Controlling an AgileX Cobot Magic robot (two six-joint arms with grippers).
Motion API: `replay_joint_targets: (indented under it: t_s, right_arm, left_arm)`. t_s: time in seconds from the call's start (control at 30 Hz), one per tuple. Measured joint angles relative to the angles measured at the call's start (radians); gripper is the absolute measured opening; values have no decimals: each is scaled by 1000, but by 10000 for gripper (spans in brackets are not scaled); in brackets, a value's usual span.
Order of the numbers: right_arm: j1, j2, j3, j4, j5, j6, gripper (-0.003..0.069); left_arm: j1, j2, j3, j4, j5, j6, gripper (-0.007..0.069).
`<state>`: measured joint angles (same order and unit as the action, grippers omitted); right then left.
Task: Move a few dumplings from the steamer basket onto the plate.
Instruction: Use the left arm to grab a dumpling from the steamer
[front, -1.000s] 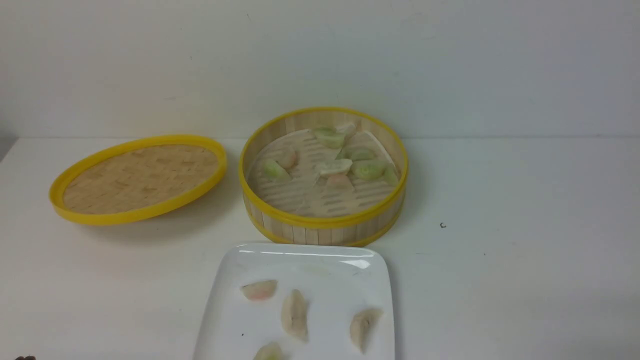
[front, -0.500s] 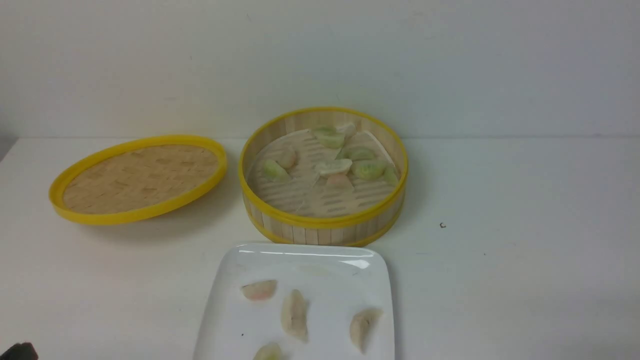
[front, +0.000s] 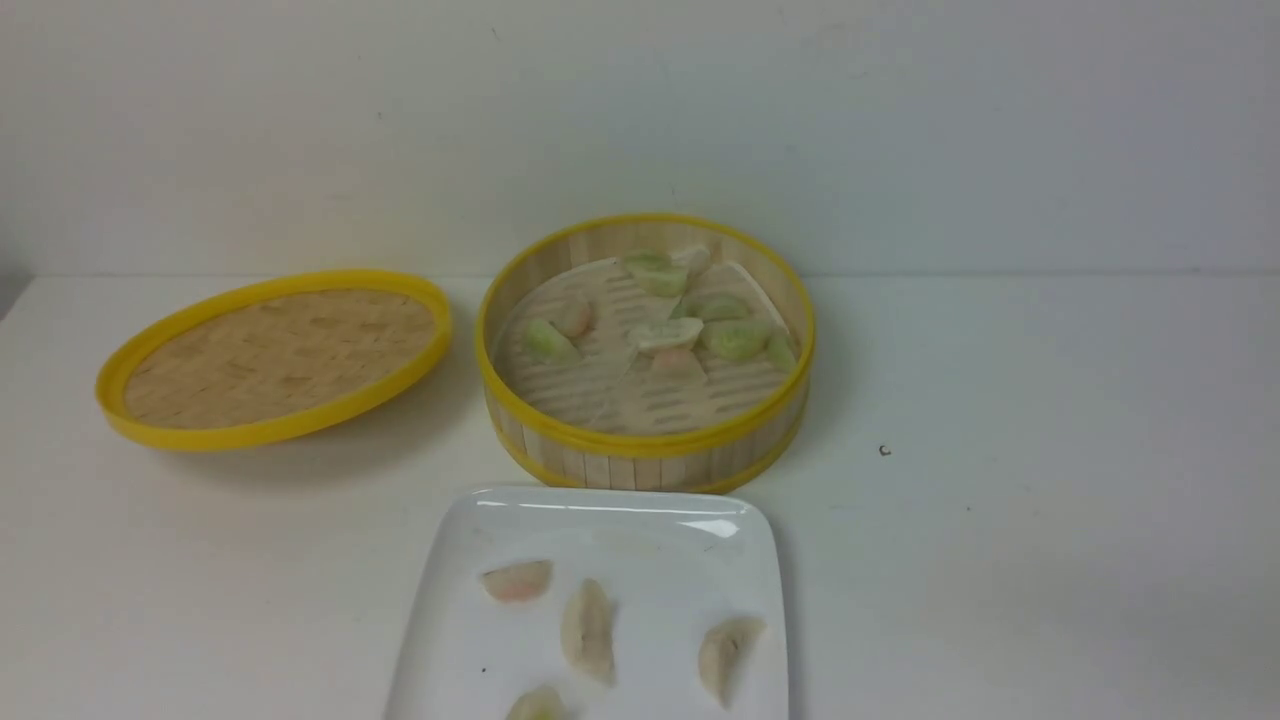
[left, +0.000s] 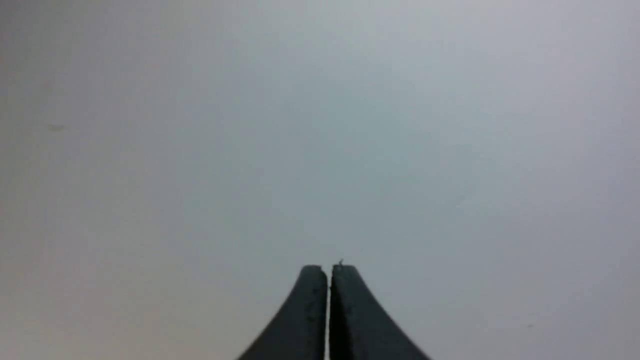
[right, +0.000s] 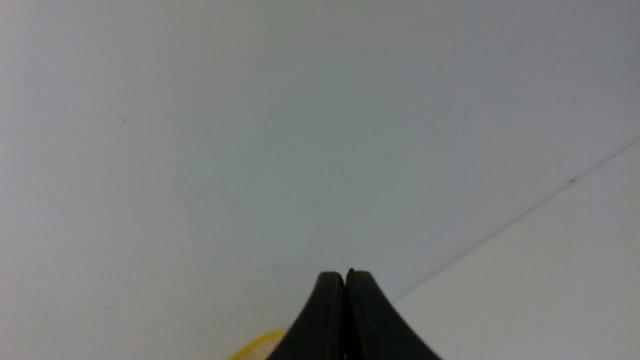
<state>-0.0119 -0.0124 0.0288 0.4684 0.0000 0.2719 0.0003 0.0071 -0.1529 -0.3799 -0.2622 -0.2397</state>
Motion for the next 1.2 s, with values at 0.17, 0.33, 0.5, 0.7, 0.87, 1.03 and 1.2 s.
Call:
replay_joint_targets:
  t_s: [0.17,0.33,0.5,0.7,0.87,1.03,1.2]
  right_arm:
    - [0,0,0,47,-25,21,-15]
    - [29,4,-86,51,185,7,-15]
    - [71,124,-336,2,490,-107,-15]
    - [74,495,-664,-69,919,-282,-15]
    - [74,731,-795,-101,1048,-375,-15]
    - [74,780,-811,-107,1058,-387,-15]
    - [74,769,-811,-111,1064,-386,-15]
  left_arm:
    - [0,223,-369,98,440,5,-6]
    - [0,608,-777,80,987,186,-6]
    - [0,902,-934,-33,1224,384,-6]
    - [-74,1299,-1030,-95,1279,543,-6]
    - [-239,1553,-1216,16,1288,528,-6]
    - [-303,1721,-1398,100,1307,500,-6]
    - [-312,1889,-1604,150,1308,507,-6]
